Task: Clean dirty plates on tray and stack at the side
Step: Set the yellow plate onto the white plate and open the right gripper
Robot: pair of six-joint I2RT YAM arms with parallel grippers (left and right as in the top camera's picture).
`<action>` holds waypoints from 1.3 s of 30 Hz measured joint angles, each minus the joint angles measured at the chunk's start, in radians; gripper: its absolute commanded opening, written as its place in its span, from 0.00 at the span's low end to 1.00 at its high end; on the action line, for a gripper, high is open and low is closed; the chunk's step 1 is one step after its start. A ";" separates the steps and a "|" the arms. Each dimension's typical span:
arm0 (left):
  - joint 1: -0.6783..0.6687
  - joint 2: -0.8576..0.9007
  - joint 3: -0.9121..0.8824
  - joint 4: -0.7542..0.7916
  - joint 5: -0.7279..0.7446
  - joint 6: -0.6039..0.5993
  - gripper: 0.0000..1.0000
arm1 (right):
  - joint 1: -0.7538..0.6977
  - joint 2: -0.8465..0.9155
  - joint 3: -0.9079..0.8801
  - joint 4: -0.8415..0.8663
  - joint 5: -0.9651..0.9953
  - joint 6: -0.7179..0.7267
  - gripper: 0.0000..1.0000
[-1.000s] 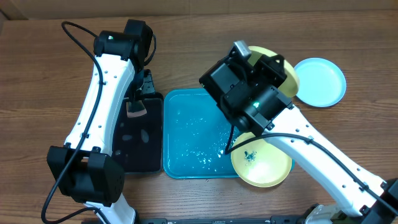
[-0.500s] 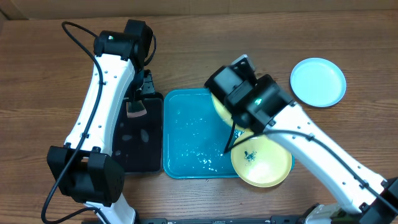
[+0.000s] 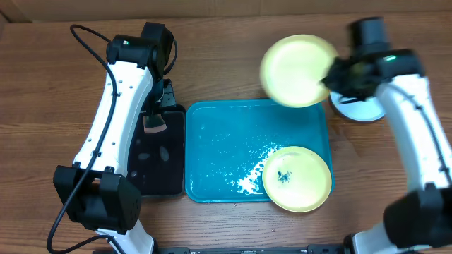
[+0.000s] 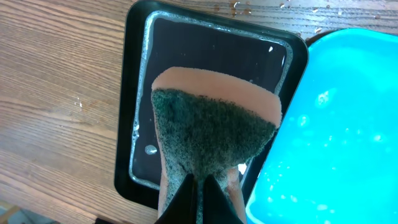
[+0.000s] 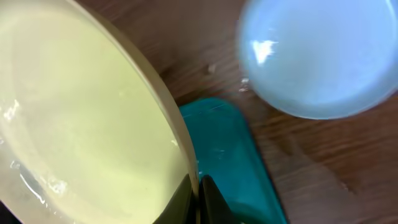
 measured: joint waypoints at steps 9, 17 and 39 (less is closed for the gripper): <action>0.000 0.000 0.000 0.003 0.000 0.000 0.04 | -0.355 0.184 -0.012 0.029 -0.140 -0.006 0.04; 0.000 0.000 0.000 0.004 0.000 0.000 0.04 | -0.429 0.300 -0.012 0.073 -0.170 -0.010 0.04; 0.000 0.000 -0.001 0.000 0.000 0.019 0.04 | -0.526 0.350 -0.013 0.044 -0.242 0.009 0.97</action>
